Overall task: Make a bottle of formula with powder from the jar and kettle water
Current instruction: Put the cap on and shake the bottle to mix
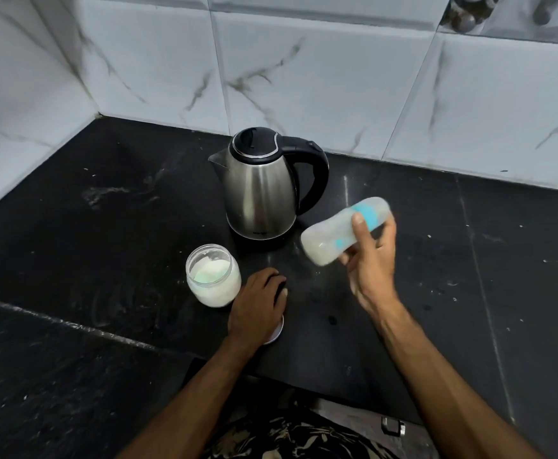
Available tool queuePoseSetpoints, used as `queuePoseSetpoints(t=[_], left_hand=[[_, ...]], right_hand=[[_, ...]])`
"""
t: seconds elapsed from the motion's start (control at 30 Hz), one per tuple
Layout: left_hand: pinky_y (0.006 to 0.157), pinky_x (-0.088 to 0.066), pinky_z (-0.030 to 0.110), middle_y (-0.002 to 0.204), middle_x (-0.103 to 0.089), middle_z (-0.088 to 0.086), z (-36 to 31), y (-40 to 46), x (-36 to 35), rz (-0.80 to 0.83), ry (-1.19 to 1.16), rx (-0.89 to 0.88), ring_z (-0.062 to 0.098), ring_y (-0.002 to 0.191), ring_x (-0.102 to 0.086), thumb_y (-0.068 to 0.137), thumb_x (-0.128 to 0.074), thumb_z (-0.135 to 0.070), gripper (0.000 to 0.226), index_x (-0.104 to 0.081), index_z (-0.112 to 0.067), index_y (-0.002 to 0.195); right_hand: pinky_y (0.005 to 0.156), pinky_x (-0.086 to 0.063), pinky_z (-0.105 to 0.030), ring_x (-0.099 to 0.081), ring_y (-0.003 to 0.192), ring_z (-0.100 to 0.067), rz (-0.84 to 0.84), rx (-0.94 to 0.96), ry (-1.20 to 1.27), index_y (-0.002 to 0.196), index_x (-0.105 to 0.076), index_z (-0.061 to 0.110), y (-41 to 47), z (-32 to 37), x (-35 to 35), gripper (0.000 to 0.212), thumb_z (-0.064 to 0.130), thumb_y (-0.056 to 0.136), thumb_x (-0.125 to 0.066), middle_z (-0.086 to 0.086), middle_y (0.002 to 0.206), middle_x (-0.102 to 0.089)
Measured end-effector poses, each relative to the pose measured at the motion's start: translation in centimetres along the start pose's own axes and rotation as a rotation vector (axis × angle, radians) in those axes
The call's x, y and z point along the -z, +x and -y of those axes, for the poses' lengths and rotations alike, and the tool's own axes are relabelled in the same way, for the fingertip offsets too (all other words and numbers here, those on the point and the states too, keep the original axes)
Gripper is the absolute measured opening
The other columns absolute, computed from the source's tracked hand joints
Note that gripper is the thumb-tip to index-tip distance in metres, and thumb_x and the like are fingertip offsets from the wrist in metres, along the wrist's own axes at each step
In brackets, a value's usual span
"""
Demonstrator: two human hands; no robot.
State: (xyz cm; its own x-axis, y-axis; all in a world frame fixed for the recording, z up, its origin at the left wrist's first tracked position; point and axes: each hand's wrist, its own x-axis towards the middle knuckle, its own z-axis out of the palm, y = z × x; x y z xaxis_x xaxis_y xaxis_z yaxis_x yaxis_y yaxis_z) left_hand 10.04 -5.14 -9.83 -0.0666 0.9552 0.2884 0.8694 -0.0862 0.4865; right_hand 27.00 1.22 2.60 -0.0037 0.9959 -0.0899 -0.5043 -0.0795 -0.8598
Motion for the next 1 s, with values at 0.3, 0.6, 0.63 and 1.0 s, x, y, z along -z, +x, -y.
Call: queuePoseSetpoints(t=[0.3,0.6,0.63,1.0], left_hand=[[0.092,-0.049,0.033,0.119,-0.061,0.003,0.1,0.1,0.0,0.025,-0.023,0.01,0.022,0.108,-0.059,0.09,-0.05,-0.032,0.032,-0.067,-0.014,0.11],[0.09,-0.049,0.037,0.116,-0.063,0.008,-0.1,-0.4,0.7,0.034,-0.16,0.04,0.026,0.108,-0.059,0.08,-0.067,-0.02,0.037,-0.058,-0.016,0.116],[0.09,-0.047,0.034,0.115,-0.063,0.007,0.1,-0.2,0.5,0.019,-0.094,0.037,0.024,0.106,-0.059,0.085,-0.06,-0.026,0.031,-0.062,-0.014,0.113],[0.091,-0.05,0.038,0.118,-0.063,0.005,0.0,-0.1,0.4,0.038,-0.071,0.056,0.025,0.106,-0.061,0.086,-0.058,-0.028,0.033,-0.065,-0.012,0.114]], right_hand=[[0.067,-0.061,-0.038,-0.071,0.086,-0.014,0.057,0.008,-0.101,0.143,-0.037,0.021,0.2,0.5,-0.1,0.066,0.016,0.086,-0.07,0.008,0.091,-0.074],[0.069,-0.059,-0.033,-0.072,0.091,-0.021,0.363,-0.097,-0.28,0.134,-0.045,0.034,-2.0,-1.1,0.0,0.074,0.017,0.074,-0.085,-0.005,0.102,-0.073],[0.065,-0.059,-0.033,-0.072,0.089,-0.02,0.253,-0.064,-0.197,0.135,-0.045,0.031,-1.3,-0.7,-0.2,0.072,0.02,0.075,-0.084,-0.003,0.1,-0.073],[0.064,-0.059,-0.032,-0.072,0.087,-0.017,0.241,-0.036,-0.231,0.136,-0.043,0.03,-0.8,-0.3,-0.1,0.068,0.015,0.08,-0.078,-0.004,0.1,-0.073]])
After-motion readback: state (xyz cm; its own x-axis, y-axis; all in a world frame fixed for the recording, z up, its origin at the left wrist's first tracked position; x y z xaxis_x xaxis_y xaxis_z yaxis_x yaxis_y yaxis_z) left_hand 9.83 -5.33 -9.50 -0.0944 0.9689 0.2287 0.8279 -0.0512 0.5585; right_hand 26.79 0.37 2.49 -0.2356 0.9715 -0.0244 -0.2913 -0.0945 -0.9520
